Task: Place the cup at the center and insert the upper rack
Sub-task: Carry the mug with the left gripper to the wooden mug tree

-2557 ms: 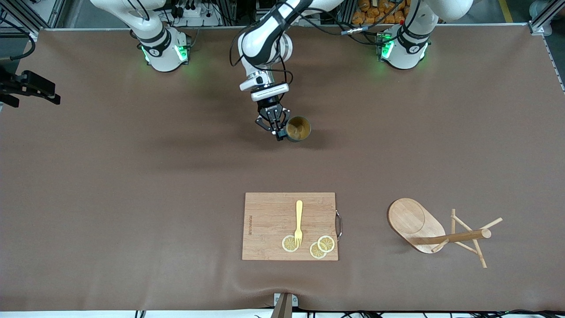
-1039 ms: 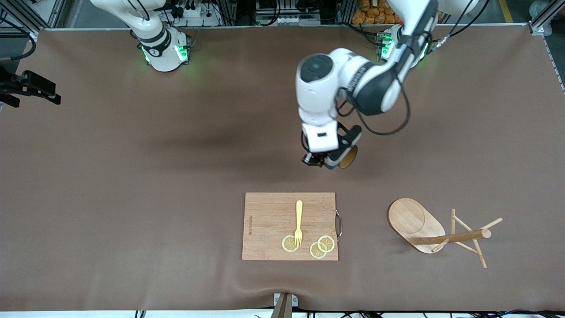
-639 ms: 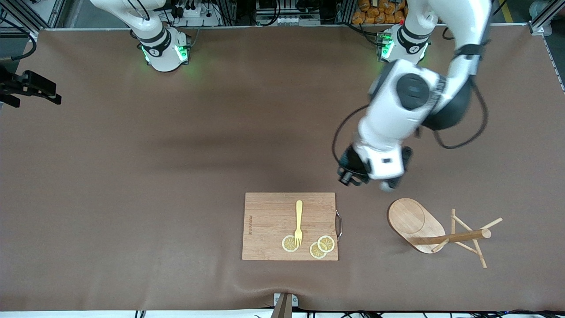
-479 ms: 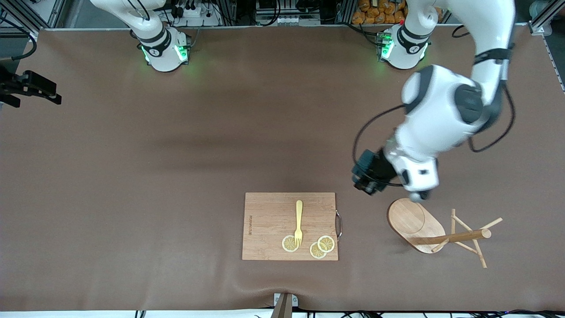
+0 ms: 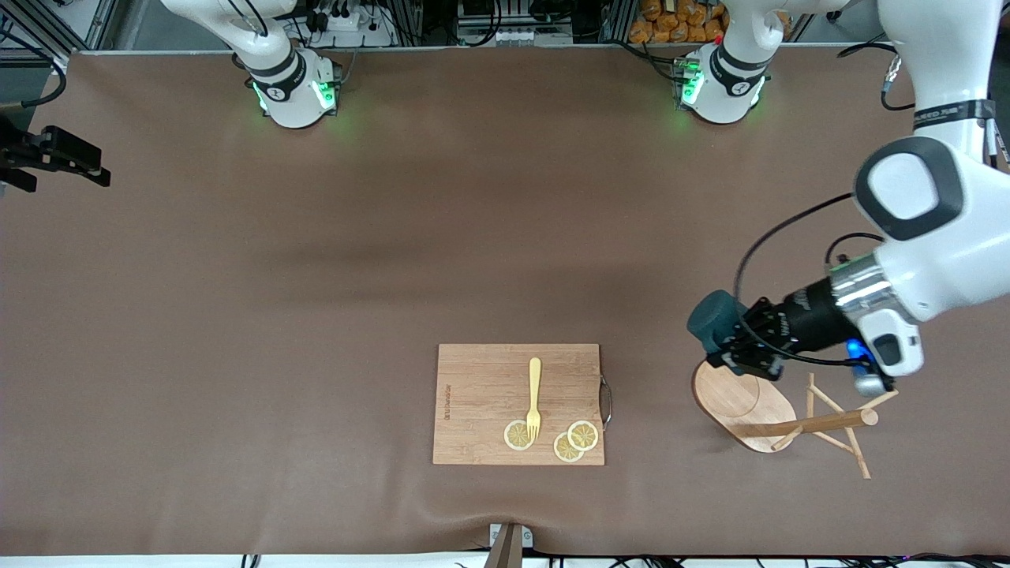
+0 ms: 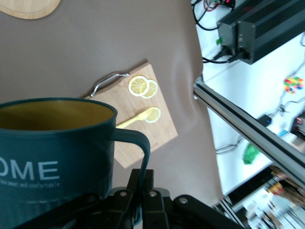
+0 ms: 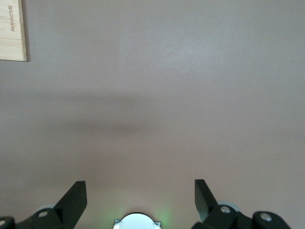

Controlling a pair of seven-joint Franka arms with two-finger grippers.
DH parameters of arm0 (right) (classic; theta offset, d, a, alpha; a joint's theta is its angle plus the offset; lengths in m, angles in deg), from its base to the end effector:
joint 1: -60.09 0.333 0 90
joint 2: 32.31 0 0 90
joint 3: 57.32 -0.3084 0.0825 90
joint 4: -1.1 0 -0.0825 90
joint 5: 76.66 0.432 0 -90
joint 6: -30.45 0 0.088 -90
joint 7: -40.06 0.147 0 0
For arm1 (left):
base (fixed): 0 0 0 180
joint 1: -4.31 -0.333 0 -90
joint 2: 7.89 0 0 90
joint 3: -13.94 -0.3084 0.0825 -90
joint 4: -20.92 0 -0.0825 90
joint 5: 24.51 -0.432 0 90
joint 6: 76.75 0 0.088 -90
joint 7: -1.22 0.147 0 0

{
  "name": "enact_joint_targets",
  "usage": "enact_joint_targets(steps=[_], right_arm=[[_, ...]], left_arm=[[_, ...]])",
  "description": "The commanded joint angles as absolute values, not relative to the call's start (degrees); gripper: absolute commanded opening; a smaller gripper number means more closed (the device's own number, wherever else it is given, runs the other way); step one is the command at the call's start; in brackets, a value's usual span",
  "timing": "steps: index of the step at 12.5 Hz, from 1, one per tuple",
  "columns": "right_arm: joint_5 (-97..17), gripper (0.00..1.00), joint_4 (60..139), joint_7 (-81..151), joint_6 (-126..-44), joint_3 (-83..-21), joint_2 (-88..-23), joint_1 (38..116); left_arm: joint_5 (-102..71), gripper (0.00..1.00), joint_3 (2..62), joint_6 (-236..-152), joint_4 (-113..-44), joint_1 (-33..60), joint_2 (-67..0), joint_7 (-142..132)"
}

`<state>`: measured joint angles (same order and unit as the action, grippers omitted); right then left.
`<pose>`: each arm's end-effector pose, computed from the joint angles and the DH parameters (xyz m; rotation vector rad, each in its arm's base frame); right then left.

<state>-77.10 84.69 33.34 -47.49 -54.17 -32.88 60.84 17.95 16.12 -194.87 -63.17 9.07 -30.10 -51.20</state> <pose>0.5779 -0.0253 0.6109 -3.1343 -0.1163 0.1709 0.7413 -0.1465 0.4426 2.0754 1.2608 -0.2239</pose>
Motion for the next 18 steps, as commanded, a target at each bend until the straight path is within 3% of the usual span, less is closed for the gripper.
enact_joint_targets(steps=[1,9,18], right_arm=[[-76.74,1.00,85.29,33.03,-47.34,-53.98,-31.87,61.14],[-76.74,1.00,85.29,33.03,-47.34,-53.98,-31.87,61.14],[-76.74,1.00,85.29,33.03,-47.34,-53.90,-31.87,61.41]], left_arm=[[22.85,0.00,16.84,-191.46,-63.63,5.46,-30.47,-44.95],[38.40,0.00,16.84,-185.65,-65.73,-3.50,-32.59,-32.90],[45.53,0.00,16.75,-185.65,-66.09,-5.71,-35.49,-25.77]])
